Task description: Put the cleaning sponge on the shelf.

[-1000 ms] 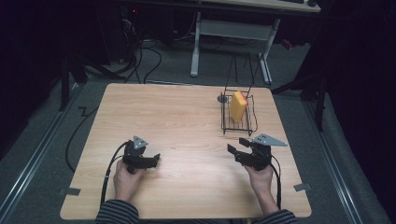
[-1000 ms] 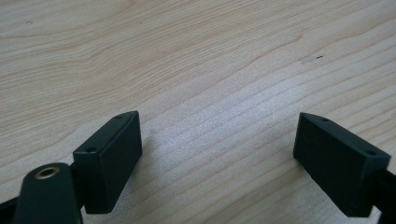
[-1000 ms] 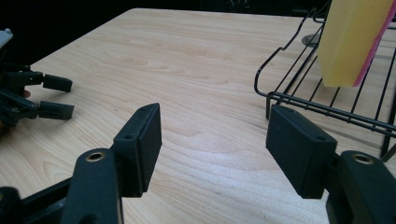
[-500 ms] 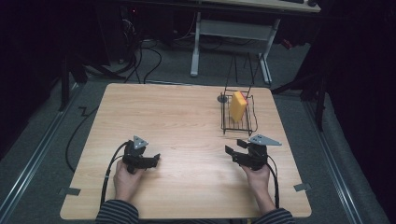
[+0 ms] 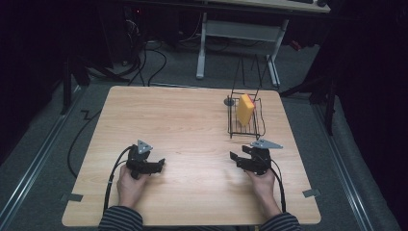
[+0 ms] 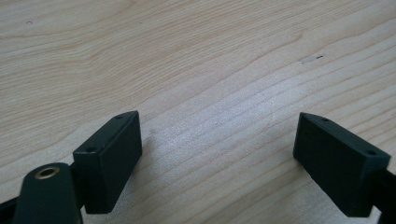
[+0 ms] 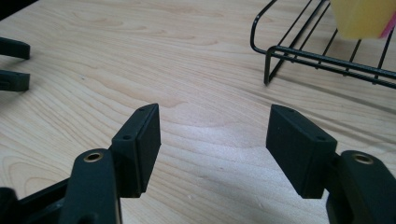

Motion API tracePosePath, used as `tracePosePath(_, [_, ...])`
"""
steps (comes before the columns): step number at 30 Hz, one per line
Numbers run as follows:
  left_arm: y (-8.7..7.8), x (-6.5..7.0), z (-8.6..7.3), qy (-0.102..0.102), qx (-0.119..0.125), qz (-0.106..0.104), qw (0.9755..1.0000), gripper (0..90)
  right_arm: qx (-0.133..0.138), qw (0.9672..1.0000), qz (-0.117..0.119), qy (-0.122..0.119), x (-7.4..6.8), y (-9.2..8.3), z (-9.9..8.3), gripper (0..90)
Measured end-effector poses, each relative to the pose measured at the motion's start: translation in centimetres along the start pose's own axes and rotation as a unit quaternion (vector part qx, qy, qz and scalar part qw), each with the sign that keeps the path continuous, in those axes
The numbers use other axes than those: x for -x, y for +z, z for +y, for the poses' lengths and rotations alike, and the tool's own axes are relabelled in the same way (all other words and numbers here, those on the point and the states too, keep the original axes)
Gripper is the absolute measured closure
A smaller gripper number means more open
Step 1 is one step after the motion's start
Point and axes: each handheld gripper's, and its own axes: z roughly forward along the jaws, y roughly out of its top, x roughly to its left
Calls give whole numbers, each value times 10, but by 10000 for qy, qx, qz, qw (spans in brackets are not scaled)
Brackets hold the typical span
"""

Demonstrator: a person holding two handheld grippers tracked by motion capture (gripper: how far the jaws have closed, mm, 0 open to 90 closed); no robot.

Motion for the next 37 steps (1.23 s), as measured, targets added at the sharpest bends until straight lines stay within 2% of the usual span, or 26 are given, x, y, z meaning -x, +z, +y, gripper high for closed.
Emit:
tracePosePath(4, [0, 0, 0, -1, 0, 0, 10000, 160, -70, 10000, -29, 57, 2, 4, -2, 360])
tracePosePath(20, [0, 0, 0, 1, -1, 0, 10000, 160, -418, 9981, -400, -204, 4, 20, -9, 357])
tracePosePath(23, [0, 0, 0, 0, 0, 0, 10000, 160, -539, 9970, -488, -262, 6, 24, -11, 356])
tracePosePath(26, [0, 0, 0, 0, 1, 0, 10000, 160, -759, 9943, -619, -414, 6, 31, -14, 341])
tracePosePath(27, [0, 0, 0, 1, 0, 2, 10000, 160, -676, 9938, -676, -559, 5, 33, -16, 343])
tracePosePath(37, [0, 0, 0, -4, 2, 5, 10000, 160, -674, 9939, -684, -548, 5, 33, -17, 341])
